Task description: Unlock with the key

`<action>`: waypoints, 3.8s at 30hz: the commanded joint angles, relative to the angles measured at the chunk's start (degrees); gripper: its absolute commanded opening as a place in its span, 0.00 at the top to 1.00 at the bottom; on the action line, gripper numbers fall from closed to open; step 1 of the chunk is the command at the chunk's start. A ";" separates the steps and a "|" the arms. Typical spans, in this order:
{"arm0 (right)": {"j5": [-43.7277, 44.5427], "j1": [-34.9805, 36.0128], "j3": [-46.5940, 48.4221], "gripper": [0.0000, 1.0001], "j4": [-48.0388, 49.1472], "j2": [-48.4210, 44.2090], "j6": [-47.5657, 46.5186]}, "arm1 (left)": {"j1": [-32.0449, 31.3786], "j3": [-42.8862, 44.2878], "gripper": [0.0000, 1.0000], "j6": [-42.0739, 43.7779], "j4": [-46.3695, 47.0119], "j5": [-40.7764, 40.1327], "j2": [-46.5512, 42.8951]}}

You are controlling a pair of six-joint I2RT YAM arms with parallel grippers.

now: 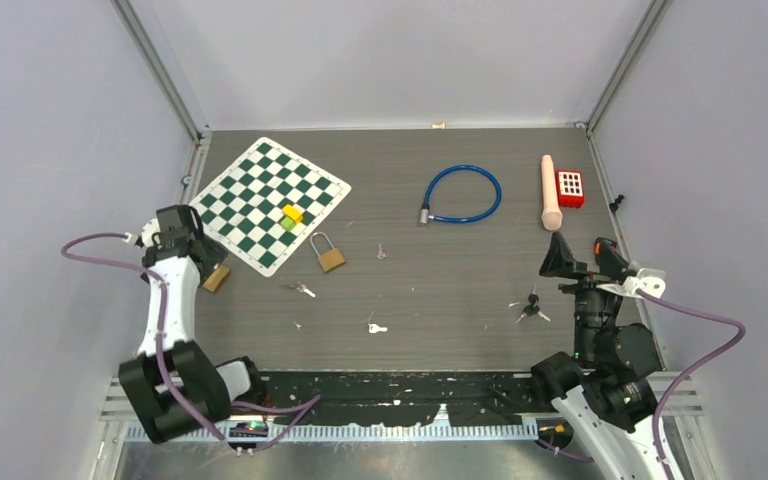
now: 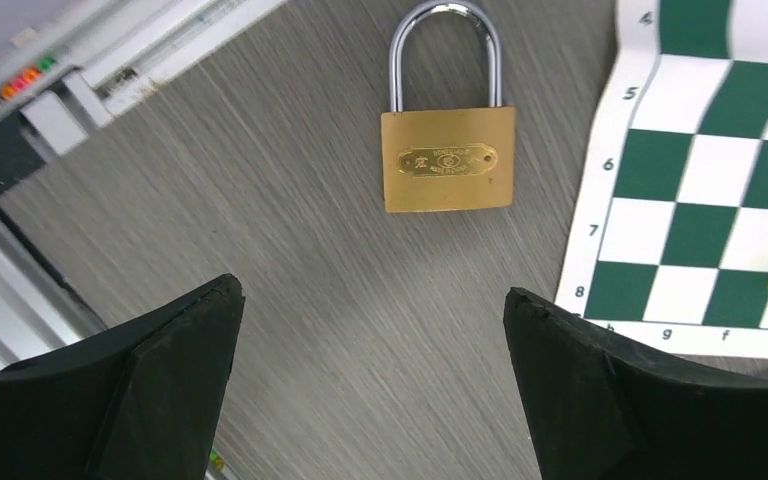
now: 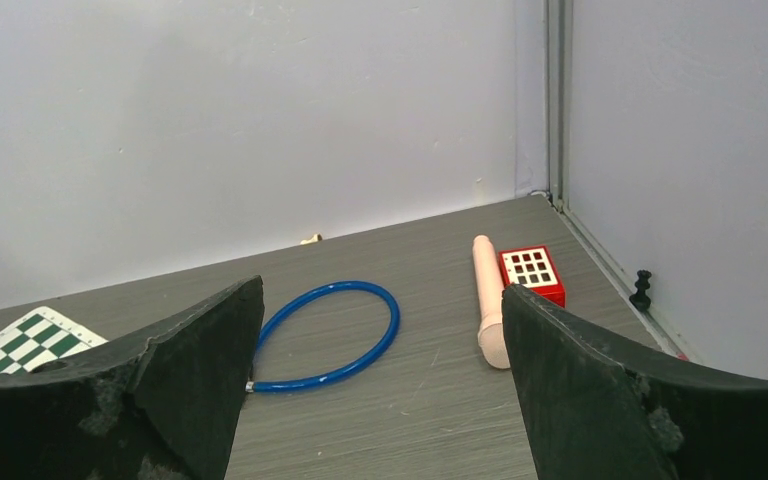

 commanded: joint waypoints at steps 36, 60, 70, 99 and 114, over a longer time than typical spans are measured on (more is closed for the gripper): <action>4.09 5.88 -1.82 0.05 2.97 -8.27 -2.94 | 7.24 22.39 0.56 2.39 -7.51 20.28 40.15; 5.65 7.98 -2.21 0.04 3.46 -10.24 -3.65 | 5.15 25.81 0.16 7.22 0.53 21.74 30.25; 6.03 8.00 -2.00 0.05 3.02 -9.82 -3.74 | 10.30 25.12 0.15 2.25 6.23 27.90 38.32; 5.81 7.92 -1.69 0.05 2.53 -9.49 -3.62 | 11.79 24.13 0.24 -1.45 3.07 27.80 39.55; 5.81 8.03 -1.65 0.05 2.44 -10.28 -3.49 | 11.59 20.43 0.36 0.68 -1.05 33.25 39.88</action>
